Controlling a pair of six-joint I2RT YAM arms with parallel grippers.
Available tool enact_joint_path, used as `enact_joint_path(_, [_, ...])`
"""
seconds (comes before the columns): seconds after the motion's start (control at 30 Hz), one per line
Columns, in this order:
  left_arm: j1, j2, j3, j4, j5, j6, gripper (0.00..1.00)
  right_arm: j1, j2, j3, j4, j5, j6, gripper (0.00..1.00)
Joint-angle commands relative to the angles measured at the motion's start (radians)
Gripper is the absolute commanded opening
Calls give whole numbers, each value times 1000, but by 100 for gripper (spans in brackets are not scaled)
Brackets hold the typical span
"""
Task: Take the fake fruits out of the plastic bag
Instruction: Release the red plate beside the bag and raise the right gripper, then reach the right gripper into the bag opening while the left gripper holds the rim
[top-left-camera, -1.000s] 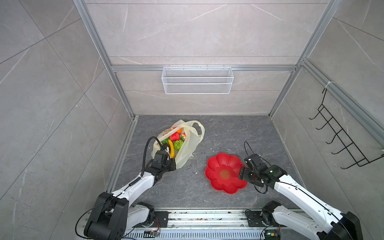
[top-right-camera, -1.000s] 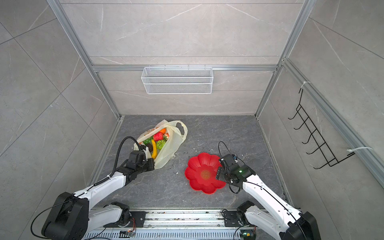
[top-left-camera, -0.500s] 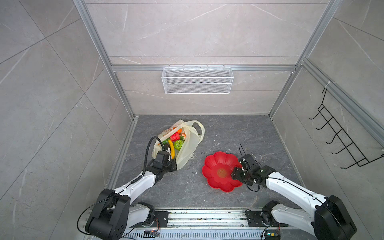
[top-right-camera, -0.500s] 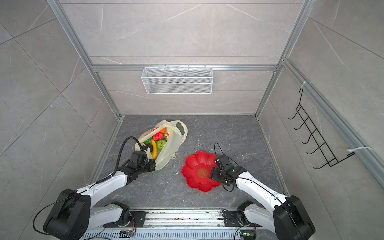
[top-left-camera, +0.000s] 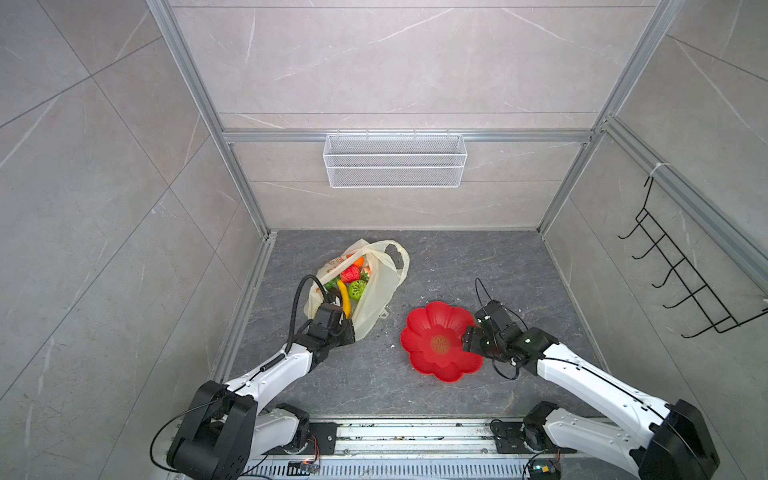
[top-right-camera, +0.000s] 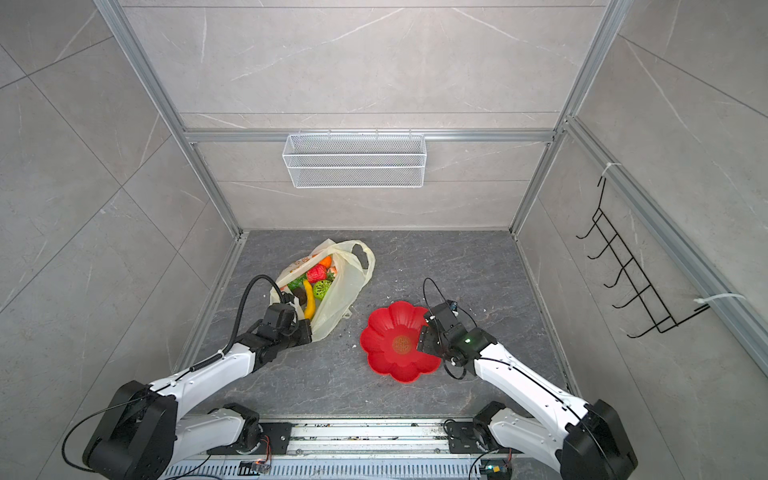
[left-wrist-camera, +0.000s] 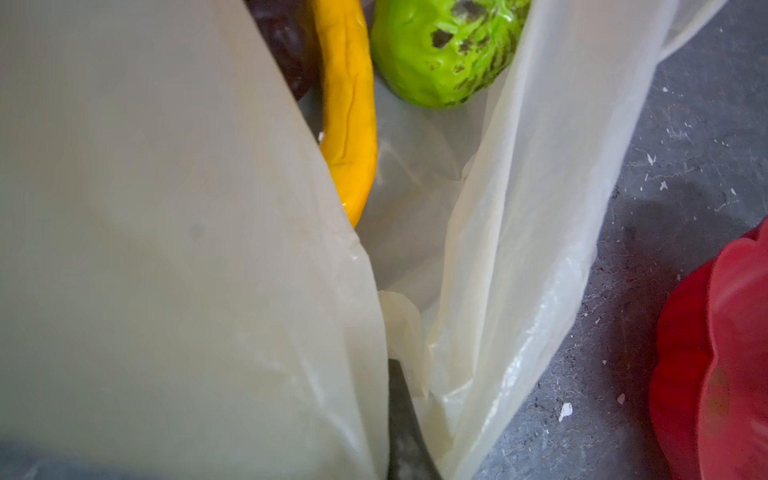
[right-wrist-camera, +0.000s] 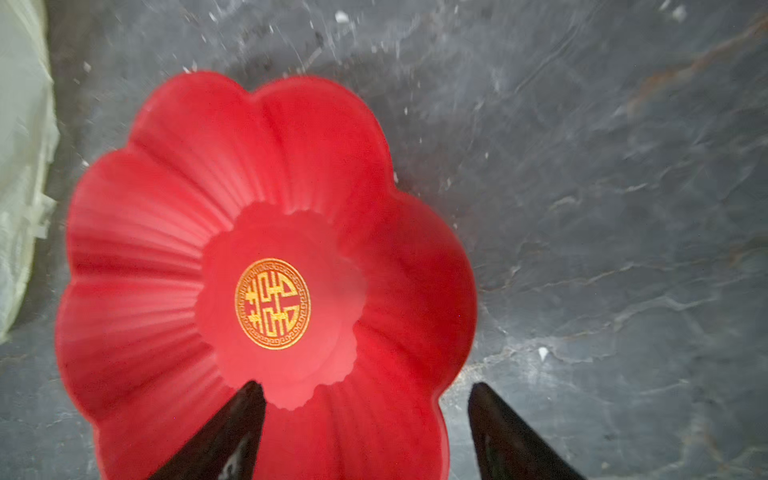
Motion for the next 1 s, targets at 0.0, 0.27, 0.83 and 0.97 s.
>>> enact_joint_path(0.0, [-12,-107,-34,-154,-66,-177,0,52,-15,89,-77,130,-50,78])
enact_joint_path(0.27, [-18,-472,-165,-383,-109,-340,0,279,339,387,65,90,-141,73])
enact_joint_path(0.83, [-20,-664,-271,-387,-40,-339,0,459,1082,1087,48,-162,-250,60])
enact_joint_path(0.97, [-19,-637,-270,-370,-20,-335,3,463,1169,1155,-22,-154,-214,55])
